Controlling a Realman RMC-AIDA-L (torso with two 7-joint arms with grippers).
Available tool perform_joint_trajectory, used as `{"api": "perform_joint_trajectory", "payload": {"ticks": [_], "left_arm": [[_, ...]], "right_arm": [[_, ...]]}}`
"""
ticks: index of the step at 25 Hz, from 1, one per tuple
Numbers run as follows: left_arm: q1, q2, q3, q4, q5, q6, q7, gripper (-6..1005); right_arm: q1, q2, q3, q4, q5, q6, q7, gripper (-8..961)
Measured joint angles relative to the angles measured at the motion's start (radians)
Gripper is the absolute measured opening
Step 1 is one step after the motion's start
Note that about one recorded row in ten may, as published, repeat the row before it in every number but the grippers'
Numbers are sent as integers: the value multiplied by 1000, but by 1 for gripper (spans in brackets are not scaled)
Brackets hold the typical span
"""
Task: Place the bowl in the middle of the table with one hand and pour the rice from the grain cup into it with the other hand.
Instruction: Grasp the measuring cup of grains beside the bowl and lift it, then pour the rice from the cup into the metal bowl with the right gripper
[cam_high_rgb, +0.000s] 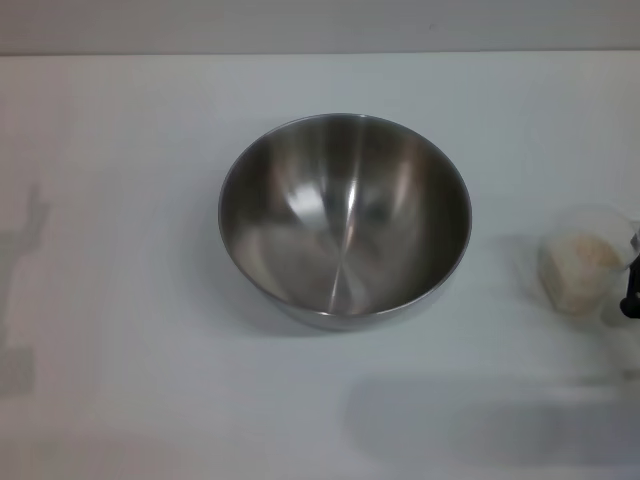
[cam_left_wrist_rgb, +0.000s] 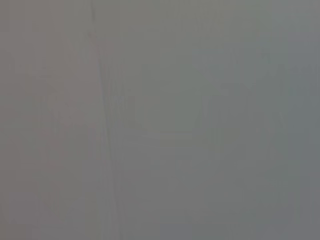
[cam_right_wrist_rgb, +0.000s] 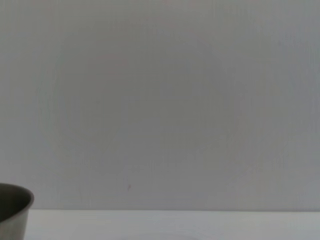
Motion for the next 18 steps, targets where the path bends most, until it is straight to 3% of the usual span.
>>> {"api": "perform_joint_trajectory", "payload": {"ticks": [10,18], "left_arm": [[6,-3,13,4,0,0,0,846],[10,-4,24,6,0,0,0,846]], "right_arm": [[10,-2,7,-5,2,-158,-1,12],[153,-5,50,-51,3,-256,-29,13]]}}
